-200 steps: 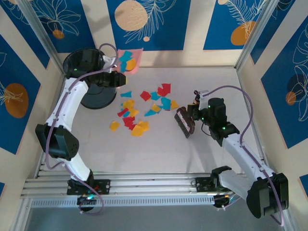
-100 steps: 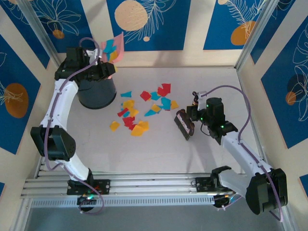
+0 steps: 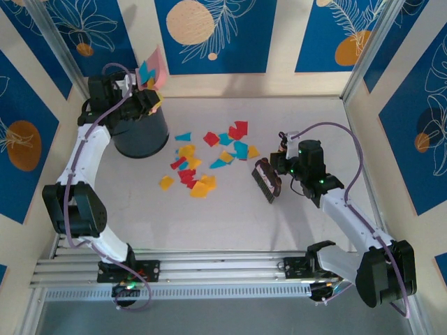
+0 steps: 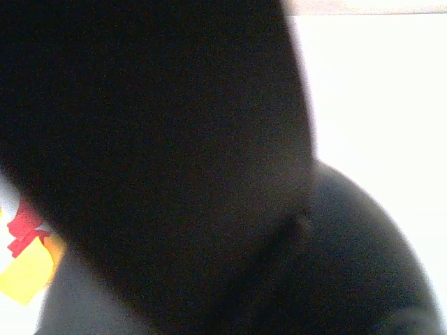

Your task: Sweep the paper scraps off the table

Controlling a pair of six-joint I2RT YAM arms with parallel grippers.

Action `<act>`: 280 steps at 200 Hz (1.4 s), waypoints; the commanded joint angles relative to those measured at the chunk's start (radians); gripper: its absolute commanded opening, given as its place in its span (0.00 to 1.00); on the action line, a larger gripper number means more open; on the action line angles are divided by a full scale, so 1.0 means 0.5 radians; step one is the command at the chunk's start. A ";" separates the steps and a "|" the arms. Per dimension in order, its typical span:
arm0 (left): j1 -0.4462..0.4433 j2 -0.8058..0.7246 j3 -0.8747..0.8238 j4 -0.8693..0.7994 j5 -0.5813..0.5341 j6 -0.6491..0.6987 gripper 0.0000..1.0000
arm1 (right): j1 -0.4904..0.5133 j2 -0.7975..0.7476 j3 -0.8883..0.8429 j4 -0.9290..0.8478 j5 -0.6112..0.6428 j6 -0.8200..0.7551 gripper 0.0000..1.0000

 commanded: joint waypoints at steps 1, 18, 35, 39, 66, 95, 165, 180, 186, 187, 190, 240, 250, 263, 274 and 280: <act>0.050 -0.090 -0.072 0.331 0.092 -0.244 0.00 | -0.003 0.005 0.065 0.024 -0.051 0.031 0.00; 0.065 -0.099 -0.146 0.491 0.106 -0.386 0.00 | -0.001 0.005 0.070 0.017 -0.048 0.031 0.00; 0.080 -0.114 -0.235 0.688 0.111 -0.553 0.00 | 0.000 0.005 0.068 0.014 -0.047 0.027 0.00; 0.080 -0.115 -0.254 0.732 0.113 -0.595 0.00 | -0.001 0.006 0.068 0.016 -0.045 0.028 0.00; 0.089 -0.100 -0.331 0.953 0.139 -0.781 0.00 | -0.001 0.007 0.067 0.011 -0.045 0.033 0.00; 0.095 -0.100 -0.434 1.217 0.131 -1.028 0.00 | -0.001 0.014 0.071 0.009 -0.048 0.037 0.00; 0.099 -0.144 -0.632 1.709 0.060 -1.469 0.00 | 0.000 0.020 0.074 0.013 -0.042 0.031 0.00; 0.099 -0.148 -0.658 1.791 0.049 -1.553 0.00 | 0.000 0.020 0.069 0.011 -0.042 0.026 0.00; 0.099 -0.144 -0.669 1.839 0.042 -1.595 0.00 | -0.001 0.020 0.070 0.008 -0.039 0.028 0.00; 0.099 -0.145 -0.671 1.843 0.040 -1.600 0.00 | 0.000 0.020 0.071 0.010 -0.039 0.027 0.00; 0.099 -0.143 -0.677 1.871 0.038 -1.629 0.00 | -0.001 0.019 0.071 0.008 -0.039 0.027 0.00; 0.100 -0.144 -0.783 2.183 -0.042 -1.953 0.00 | -0.001 0.020 0.061 0.008 -0.039 0.024 0.00; 0.099 -0.152 -0.814 2.236 -0.070 -2.017 0.00 | -0.003 0.020 0.059 0.011 -0.039 0.026 0.00; 0.099 -0.153 -0.825 2.296 -0.084 -2.084 0.00 | -0.002 0.019 0.056 0.012 -0.039 0.028 0.00; 0.099 -0.149 -0.831 2.352 -0.091 -2.151 0.00 | -0.003 0.020 0.059 0.015 -0.039 0.032 0.00; 0.099 -0.147 -0.838 2.396 -0.103 -2.190 0.00 | -0.002 0.020 0.058 0.016 -0.041 0.032 0.00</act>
